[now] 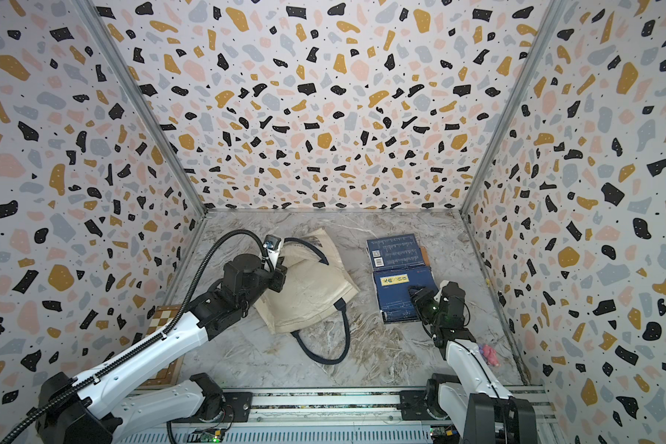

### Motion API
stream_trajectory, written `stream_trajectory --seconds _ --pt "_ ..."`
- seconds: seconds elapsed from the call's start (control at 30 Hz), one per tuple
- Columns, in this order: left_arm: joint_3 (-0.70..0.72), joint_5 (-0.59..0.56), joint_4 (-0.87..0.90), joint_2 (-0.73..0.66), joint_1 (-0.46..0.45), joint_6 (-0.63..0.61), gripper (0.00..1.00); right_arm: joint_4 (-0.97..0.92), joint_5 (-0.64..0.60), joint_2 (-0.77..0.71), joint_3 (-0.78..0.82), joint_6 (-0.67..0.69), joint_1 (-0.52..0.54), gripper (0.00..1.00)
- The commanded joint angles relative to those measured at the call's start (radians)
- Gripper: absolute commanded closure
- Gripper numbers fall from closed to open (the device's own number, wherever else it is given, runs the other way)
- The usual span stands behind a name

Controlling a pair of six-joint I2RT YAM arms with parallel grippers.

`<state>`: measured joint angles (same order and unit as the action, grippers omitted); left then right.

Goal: Take out the books from the canvas bag
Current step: Place the book on the book.

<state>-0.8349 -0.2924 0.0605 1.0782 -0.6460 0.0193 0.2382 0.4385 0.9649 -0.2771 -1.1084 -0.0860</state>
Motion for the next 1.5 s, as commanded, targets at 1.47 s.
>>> stream_trajectory --seconds 1.47 --pt "-0.071 -0.005 0.008 0.022 0.006 0.037 1.00 -0.504 -0.082 -0.376 -0.165 0.297 0.233 0.28"
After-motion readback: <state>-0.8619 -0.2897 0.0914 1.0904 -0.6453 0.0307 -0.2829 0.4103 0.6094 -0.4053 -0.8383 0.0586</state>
